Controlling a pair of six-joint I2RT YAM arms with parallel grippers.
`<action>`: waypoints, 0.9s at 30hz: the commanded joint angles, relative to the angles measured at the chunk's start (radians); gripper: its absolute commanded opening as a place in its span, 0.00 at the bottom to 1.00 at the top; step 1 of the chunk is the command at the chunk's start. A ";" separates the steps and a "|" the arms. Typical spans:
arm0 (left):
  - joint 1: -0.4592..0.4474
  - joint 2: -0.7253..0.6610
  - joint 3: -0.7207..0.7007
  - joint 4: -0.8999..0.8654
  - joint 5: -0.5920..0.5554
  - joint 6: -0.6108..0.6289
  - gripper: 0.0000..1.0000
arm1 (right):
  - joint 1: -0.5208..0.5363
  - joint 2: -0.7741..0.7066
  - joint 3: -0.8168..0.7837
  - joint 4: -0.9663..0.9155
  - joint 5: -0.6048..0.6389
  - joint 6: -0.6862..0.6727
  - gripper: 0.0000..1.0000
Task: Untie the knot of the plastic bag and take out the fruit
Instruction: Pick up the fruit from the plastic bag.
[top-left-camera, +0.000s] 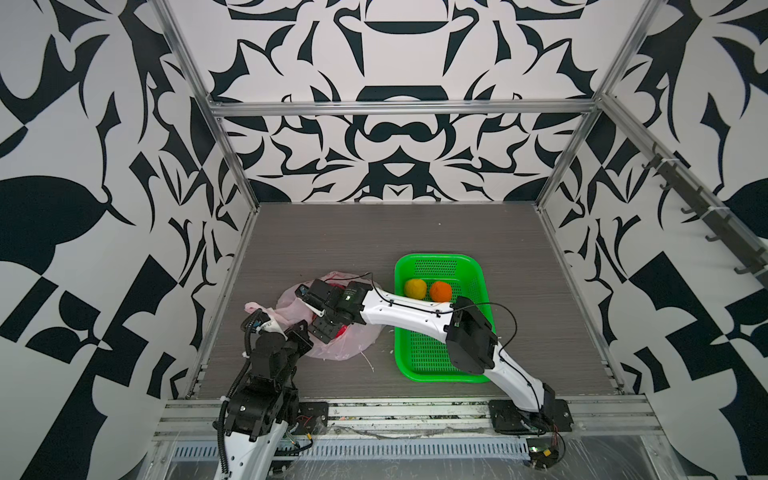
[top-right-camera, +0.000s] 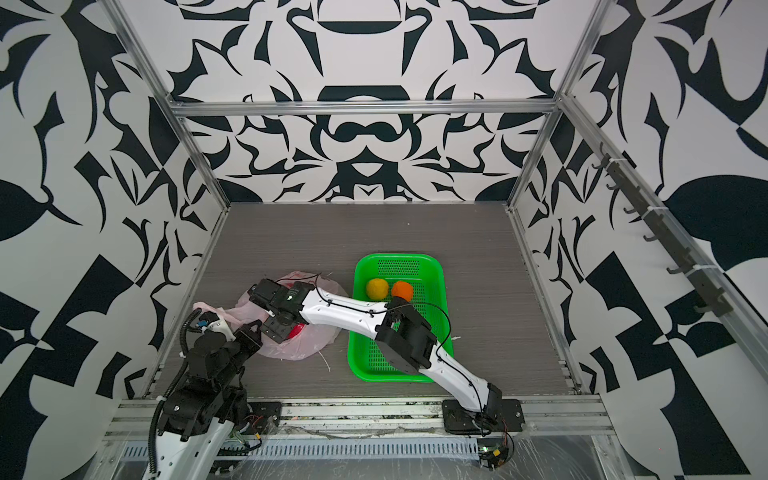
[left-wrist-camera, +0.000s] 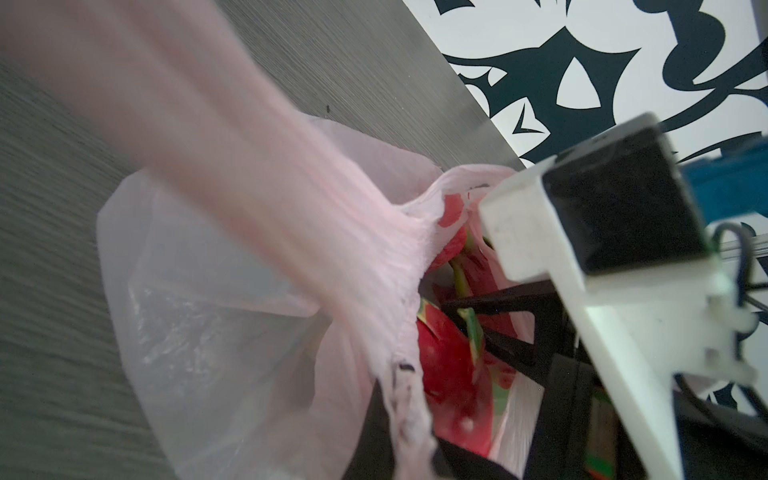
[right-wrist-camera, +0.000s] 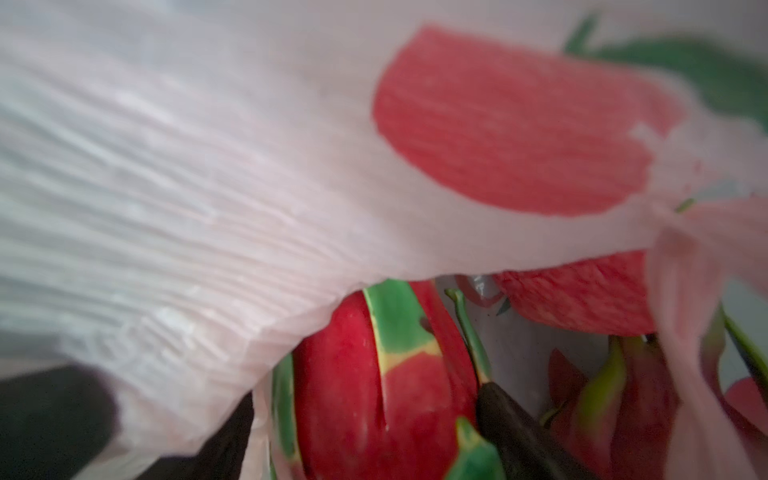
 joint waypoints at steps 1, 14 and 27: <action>-0.002 -0.010 -0.005 -0.031 0.015 -0.006 0.00 | -0.005 -0.008 0.043 -0.057 -0.009 -0.027 0.90; -0.001 -0.016 -0.020 -0.009 0.018 -0.021 0.00 | -0.015 0.078 0.233 -0.187 -0.034 -0.136 0.92; -0.001 -0.013 -0.025 0.011 0.014 -0.027 0.00 | -0.041 0.140 0.288 -0.243 -0.080 -0.061 0.92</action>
